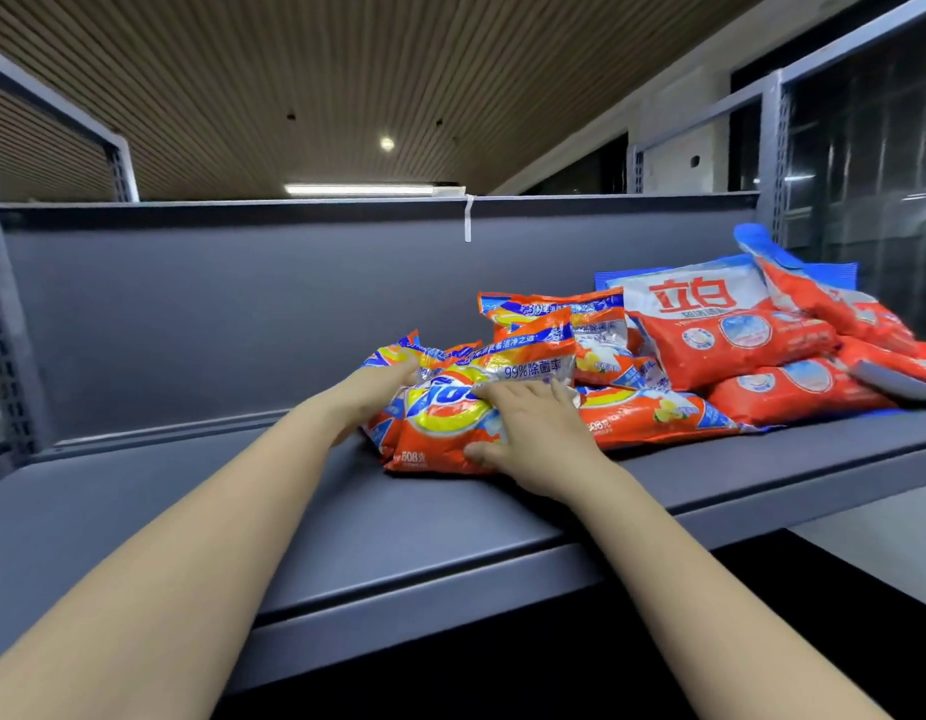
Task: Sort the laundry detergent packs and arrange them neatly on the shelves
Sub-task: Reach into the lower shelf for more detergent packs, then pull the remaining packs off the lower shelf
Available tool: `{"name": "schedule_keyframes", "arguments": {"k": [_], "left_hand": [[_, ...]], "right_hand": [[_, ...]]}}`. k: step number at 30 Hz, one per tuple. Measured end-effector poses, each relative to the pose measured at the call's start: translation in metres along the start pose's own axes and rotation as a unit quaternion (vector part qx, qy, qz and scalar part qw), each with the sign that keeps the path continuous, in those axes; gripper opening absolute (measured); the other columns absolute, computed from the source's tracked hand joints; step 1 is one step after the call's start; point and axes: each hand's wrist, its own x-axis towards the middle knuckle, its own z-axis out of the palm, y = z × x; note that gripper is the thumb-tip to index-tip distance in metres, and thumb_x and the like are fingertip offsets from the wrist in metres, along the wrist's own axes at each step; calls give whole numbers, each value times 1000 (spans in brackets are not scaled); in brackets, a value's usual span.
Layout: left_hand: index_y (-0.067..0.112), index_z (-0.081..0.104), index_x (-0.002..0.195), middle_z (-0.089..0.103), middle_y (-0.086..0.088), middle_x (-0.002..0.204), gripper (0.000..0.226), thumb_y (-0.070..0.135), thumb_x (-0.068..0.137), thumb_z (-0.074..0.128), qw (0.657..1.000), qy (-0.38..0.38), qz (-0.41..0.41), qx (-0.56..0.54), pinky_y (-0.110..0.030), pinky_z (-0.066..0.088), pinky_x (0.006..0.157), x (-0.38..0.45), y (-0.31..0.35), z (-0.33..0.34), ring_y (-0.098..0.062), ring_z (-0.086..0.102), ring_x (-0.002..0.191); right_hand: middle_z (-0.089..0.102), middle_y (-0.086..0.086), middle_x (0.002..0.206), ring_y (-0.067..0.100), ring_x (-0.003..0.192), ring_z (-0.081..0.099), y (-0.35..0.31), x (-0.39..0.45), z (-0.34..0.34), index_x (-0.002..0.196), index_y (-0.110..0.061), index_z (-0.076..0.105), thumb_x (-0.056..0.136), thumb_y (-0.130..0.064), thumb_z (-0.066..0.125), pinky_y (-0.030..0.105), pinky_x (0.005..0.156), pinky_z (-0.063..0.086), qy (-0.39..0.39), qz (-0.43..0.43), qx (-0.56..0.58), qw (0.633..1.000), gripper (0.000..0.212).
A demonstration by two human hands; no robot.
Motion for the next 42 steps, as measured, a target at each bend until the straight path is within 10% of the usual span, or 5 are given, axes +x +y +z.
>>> {"name": "schedule_keyframes", "arguments": {"k": [6,24,42], "left_hand": [[16,60,89,58,-3,93,16,30,91,52,990,99,52,83,-27,39,78,-34,-12,-20,-20,51,85],[16,60,71,55,6,59,28,34,90,48,912,318,117,232,-31,41,60,-279,-123,-159,-25,53,71],[33,60,78,60,6,58,25,47,93,45,919,268,-84,277,-28,44,54,-497,-350,-322,-12,57,58]], "right_hand": [[48,2,139,23,127,42,-17,-16,-8,135,-19,47,88,-38,60,38,107,31,30,9,44,999,52],[64,-9,114,7,112,54,-220,-112,-12,115,-21,64,89,-30,63,19,89,35,47,-36,239,969,28],[61,-20,112,2,110,54,-481,-201,88,115,-33,60,88,-41,58,27,97,43,-96,-126,301,940,28]]}}
